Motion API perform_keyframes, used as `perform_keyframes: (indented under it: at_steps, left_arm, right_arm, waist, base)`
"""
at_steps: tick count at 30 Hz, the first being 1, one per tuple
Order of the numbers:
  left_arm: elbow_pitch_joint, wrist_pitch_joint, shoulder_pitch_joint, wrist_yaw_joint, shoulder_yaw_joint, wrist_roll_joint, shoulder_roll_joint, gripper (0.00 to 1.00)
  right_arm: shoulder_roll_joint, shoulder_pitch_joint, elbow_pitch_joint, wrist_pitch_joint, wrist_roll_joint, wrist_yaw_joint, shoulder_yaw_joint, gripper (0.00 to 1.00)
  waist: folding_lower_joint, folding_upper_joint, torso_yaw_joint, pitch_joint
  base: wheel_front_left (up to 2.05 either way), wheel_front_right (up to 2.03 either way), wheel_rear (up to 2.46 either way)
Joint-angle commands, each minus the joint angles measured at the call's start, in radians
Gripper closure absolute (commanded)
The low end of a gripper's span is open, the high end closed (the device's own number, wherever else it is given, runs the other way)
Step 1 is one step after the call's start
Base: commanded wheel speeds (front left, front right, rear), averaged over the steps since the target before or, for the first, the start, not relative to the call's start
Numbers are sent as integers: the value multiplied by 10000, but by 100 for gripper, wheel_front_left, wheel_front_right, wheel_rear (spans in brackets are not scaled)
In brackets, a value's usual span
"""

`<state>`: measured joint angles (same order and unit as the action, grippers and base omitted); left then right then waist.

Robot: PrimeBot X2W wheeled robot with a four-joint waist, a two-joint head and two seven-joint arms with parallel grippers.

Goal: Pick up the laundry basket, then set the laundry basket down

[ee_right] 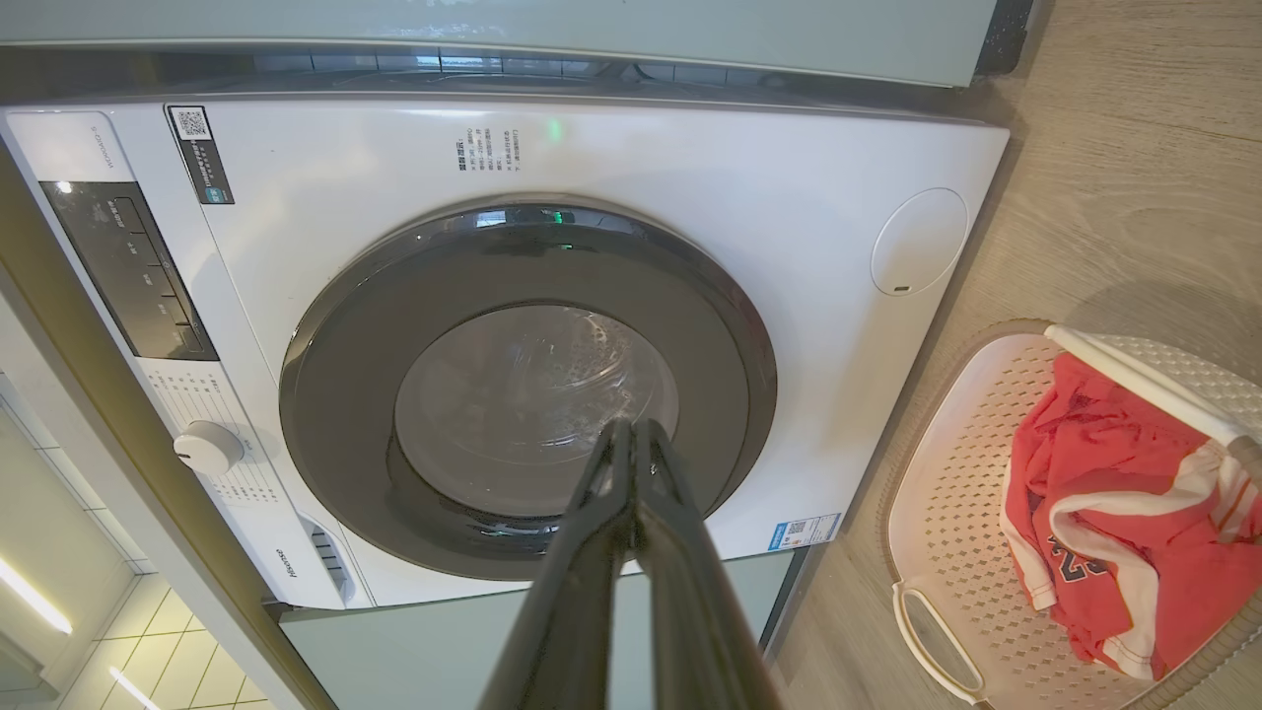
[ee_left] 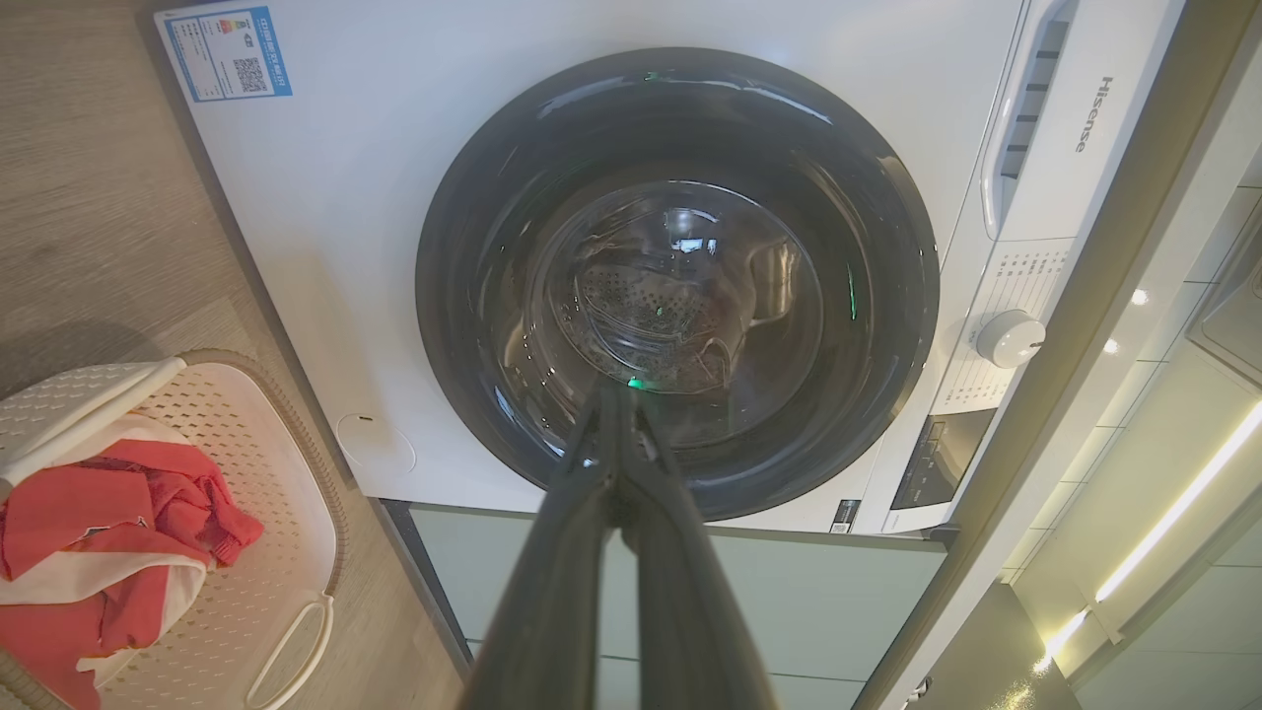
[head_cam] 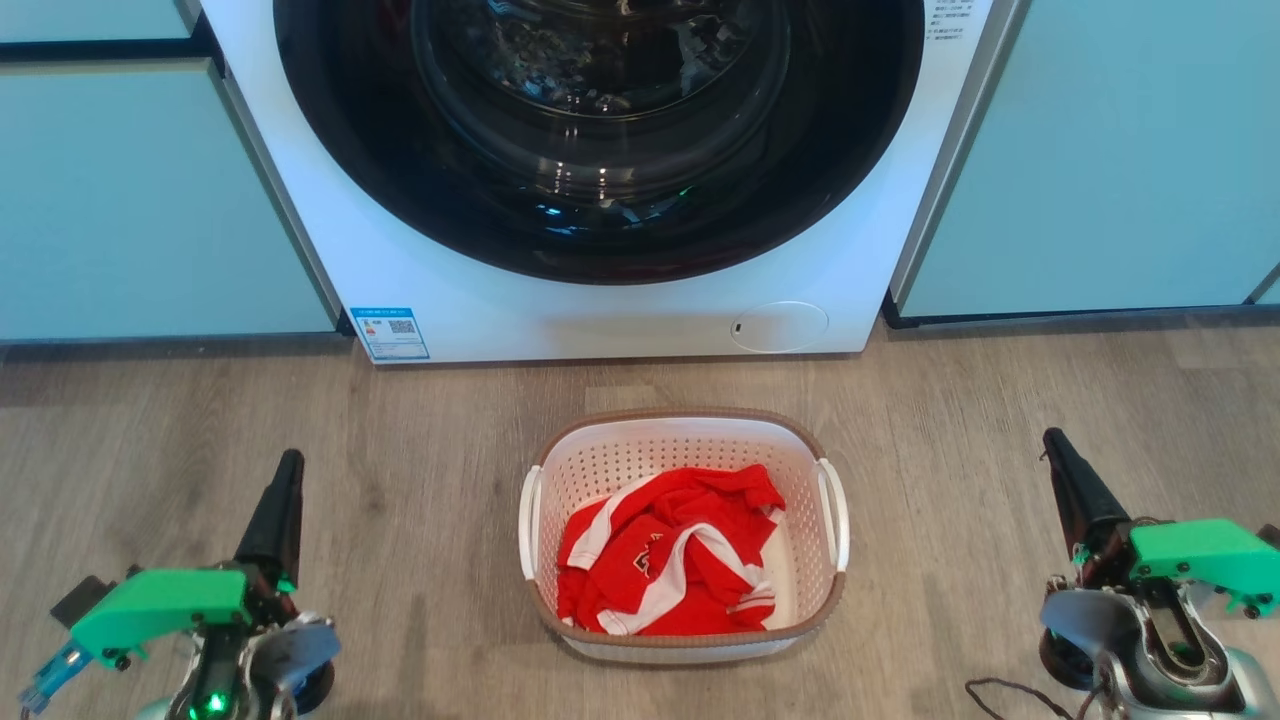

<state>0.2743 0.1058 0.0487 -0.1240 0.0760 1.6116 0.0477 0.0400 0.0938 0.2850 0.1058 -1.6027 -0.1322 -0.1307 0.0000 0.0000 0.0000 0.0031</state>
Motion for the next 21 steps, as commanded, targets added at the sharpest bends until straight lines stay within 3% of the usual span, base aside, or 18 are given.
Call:
perform_keyframes:
  at_steps: [1, 21]
  left_arm:
    - [-290, 65, 593, -67, 366, -20, 42, 100]
    - [-290, 70, 594, -67, 372, -26, 37, 100]
  right_arm:
    - [102, 141, -403, 74, -60, 15, 170, 100]
    - [102, 141, -403, 73, -60, 15, 170, 100]
  waist:
    - [0, 0, 0, 0]
    - [0, 0, 0, 0]
  base:
    - [0, 0, 0]
    - [0, 0, 0]
